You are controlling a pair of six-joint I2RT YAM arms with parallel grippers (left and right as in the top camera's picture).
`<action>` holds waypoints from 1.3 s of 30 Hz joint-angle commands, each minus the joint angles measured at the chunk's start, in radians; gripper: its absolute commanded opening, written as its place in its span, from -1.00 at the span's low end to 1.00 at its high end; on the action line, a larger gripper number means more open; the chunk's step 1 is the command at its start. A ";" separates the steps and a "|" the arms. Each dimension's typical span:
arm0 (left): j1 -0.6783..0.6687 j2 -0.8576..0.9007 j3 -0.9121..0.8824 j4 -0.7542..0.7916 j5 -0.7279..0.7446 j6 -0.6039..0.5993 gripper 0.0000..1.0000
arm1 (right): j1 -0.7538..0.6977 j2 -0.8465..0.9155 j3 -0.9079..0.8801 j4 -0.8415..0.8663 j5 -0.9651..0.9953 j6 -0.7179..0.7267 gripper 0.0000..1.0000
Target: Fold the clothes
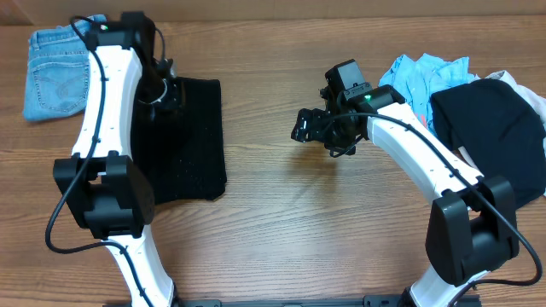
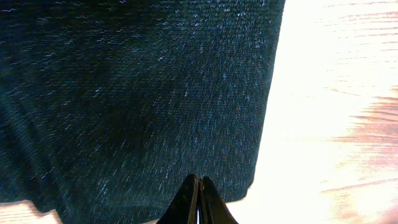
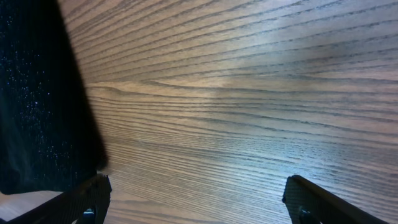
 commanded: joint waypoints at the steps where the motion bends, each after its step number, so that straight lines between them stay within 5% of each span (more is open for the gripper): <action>1: 0.000 -0.018 -0.106 0.084 0.019 0.014 -0.92 | -0.001 -0.027 0.009 0.003 0.009 0.000 0.87; 8: 0.002 -0.018 -0.247 0.232 0.016 0.014 -0.92 | -0.002 -0.027 0.009 0.004 0.009 0.000 0.86; 15: 0.008 -0.018 -0.409 0.397 0.003 0.015 -0.69 | -0.002 -0.027 0.009 0.003 0.009 0.000 0.87; 20: 0.010 -0.024 -0.243 0.260 -0.004 0.015 -0.78 | -0.002 -0.027 0.009 0.001 0.009 0.000 0.87; 21: 0.011 -0.026 -0.145 0.185 -0.004 0.015 -0.72 | -0.002 -0.027 0.009 0.004 0.009 0.000 0.87; 23: 0.011 -0.026 -0.009 0.084 -0.004 0.014 -0.27 | -0.002 -0.027 0.009 0.004 0.009 0.000 0.87; 24: 0.013 -0.026 0.045 0.044 -0.005 0.002 0.78 | -0.002 -0.027 0.009 0.004 0.008 0.000 0.88; 25: 0.021 -0.026 0.080 0.027 -0.005 -0.029 1.00 | -0.002 -0.027 0.009 0.004 -0.010 -0.001 0.96; 29: 0.131 -0.025 0.116 0.016 0.001 -0.178 1.00 | -0.001 -0.027 0.009 0.010 -0.123 -0.008 0.97; 34: 0.361 -0.021 0.114 0.045 0.221 -0.206 1.00 | -0.001 -0.027 0.009 0.016 -0.126 -0.008 0.96; 39: 0.469 -0.018 0.108 0.094 0.216 -0.275 1.00 | 0.021 -0.027 0.009 0.038 -0.126 -0.007 0.97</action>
